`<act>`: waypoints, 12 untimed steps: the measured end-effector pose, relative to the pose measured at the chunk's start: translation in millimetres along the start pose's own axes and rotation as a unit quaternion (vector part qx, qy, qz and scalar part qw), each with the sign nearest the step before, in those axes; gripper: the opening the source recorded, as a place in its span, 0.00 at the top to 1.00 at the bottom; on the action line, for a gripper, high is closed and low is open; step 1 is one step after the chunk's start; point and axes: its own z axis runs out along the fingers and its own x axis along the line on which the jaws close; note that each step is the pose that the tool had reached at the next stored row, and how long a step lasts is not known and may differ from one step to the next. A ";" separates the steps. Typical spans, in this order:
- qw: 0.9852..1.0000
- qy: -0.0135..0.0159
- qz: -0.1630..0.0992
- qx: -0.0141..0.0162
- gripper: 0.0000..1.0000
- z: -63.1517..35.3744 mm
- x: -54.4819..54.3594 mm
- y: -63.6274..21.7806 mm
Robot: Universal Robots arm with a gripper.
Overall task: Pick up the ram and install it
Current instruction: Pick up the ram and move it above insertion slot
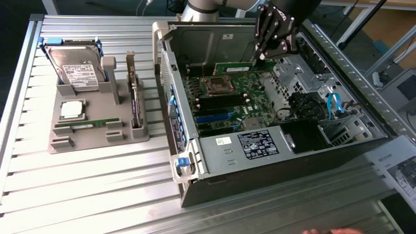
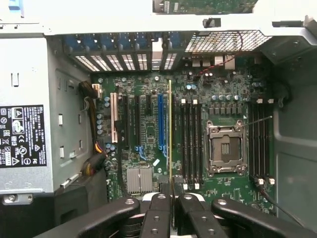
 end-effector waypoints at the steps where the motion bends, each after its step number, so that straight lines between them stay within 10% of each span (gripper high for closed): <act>1: 1.000 0.000 0.000 0.000 0.88 0.1 -1.5 0.1; 12: 1.000 0.000 0.000 0.000 0.88 0.9 -18.3 0.5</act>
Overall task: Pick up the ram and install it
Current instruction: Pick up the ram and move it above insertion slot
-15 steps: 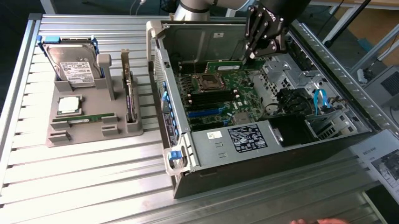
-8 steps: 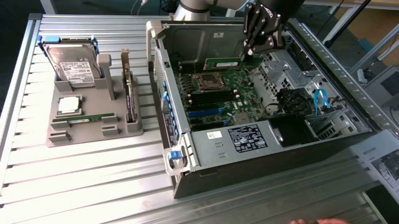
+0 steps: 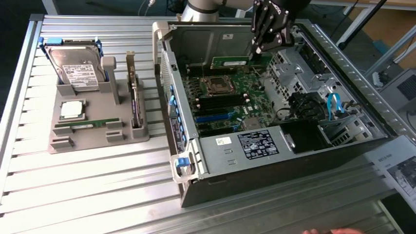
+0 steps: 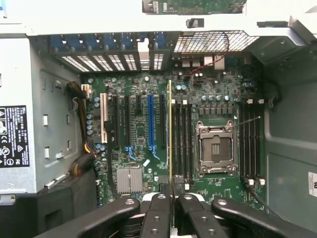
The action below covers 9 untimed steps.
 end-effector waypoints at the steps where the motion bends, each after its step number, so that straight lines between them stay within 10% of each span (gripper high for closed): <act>1: 1.000 0.000 0.000 0.000 0.88 0.1 -1.3 0.1; 9: 1.000 0.000 0.000 0.000 0.88 0.3 -4.3 0.1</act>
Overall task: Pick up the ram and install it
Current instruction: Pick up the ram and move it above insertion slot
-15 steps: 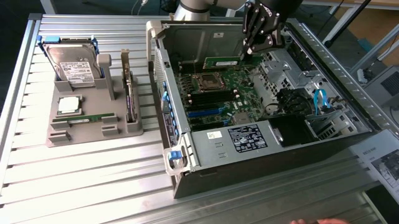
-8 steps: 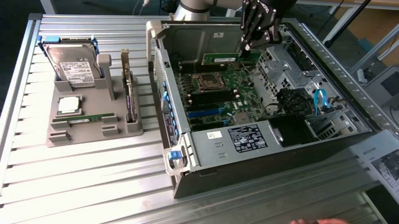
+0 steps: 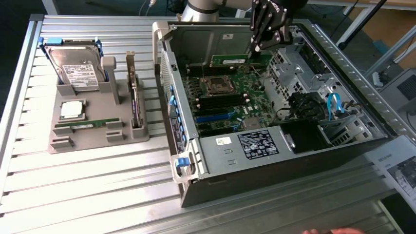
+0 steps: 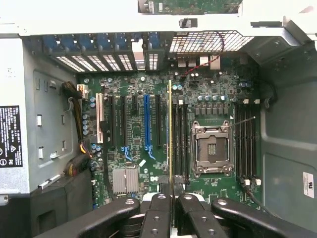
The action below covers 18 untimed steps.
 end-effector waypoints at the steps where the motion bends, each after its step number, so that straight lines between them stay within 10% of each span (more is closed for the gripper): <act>1: 1.000 0.000 0.000 0.000 0.88 0.4 -0.1 0.0; 18: 1.000 0.000 0.000 0.000 0.88 16.8 0.5 -0.7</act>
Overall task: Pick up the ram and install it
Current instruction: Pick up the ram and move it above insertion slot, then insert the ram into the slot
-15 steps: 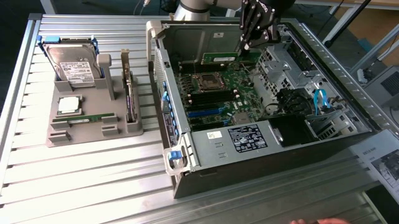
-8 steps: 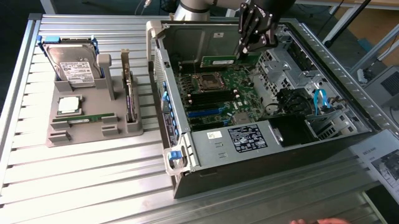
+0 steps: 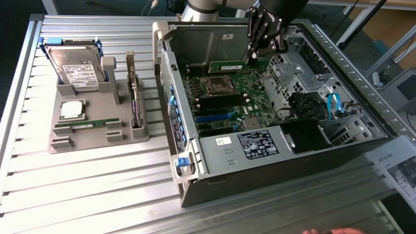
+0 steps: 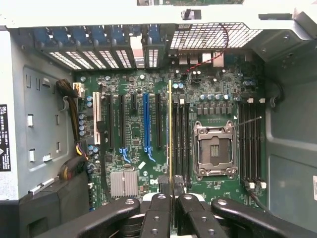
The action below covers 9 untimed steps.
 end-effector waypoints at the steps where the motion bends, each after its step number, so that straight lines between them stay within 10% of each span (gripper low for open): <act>1: 1.000 0.000 0.000 0.000 0.88 0.1 0.0 0.0; 9: 1.000 0.000 0.000 0.000 0.88 0.1 0.0 0.0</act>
